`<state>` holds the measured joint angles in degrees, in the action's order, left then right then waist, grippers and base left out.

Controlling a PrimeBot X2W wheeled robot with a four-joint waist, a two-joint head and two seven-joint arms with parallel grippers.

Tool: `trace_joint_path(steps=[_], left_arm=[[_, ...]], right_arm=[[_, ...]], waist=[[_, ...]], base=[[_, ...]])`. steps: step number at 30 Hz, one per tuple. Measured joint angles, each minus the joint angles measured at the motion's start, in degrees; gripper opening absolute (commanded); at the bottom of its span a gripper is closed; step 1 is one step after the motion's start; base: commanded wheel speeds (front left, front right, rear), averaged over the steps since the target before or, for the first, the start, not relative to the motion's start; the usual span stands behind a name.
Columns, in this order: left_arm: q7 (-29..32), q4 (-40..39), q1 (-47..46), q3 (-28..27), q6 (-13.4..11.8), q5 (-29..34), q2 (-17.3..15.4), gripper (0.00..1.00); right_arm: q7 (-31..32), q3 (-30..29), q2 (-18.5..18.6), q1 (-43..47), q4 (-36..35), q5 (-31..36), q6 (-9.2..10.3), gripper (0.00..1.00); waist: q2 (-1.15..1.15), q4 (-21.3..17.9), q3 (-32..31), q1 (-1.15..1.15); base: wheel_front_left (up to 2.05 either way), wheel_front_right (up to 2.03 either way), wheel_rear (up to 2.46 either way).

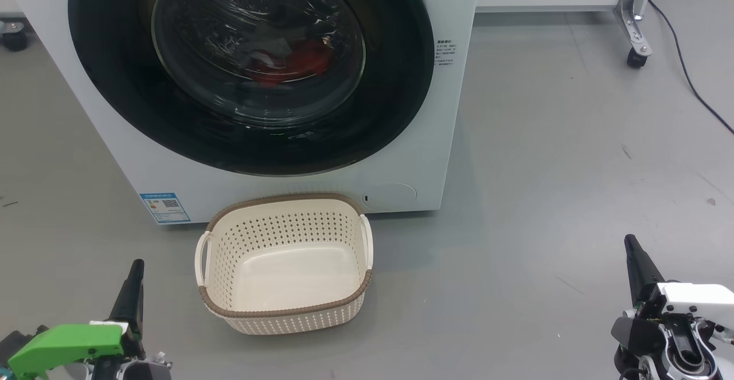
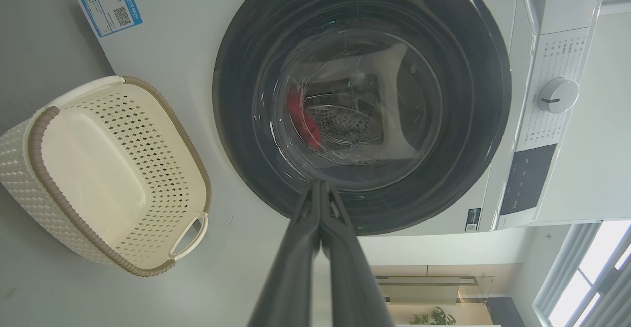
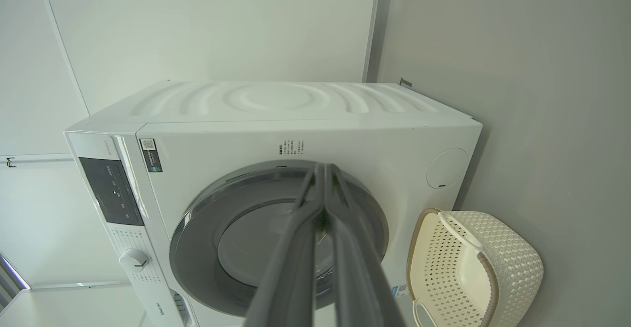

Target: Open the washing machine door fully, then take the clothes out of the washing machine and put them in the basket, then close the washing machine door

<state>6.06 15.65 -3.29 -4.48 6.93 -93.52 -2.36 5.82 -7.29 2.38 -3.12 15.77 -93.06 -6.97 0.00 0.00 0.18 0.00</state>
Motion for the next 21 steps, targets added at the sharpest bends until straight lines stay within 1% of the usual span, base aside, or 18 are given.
trace_joint_path(steps=[21], left_arm=[[0.00,0.00,0.00,-0.01,0.00,0.00,0.01,0.00]], right_arm=[[0.01,-0.02,-0.01,0.00,0.00,0.00,0.01,0.00]], waist=[[0.00,0.00,0.00,0.00]], base=[[0.00,0.00,0.00]])
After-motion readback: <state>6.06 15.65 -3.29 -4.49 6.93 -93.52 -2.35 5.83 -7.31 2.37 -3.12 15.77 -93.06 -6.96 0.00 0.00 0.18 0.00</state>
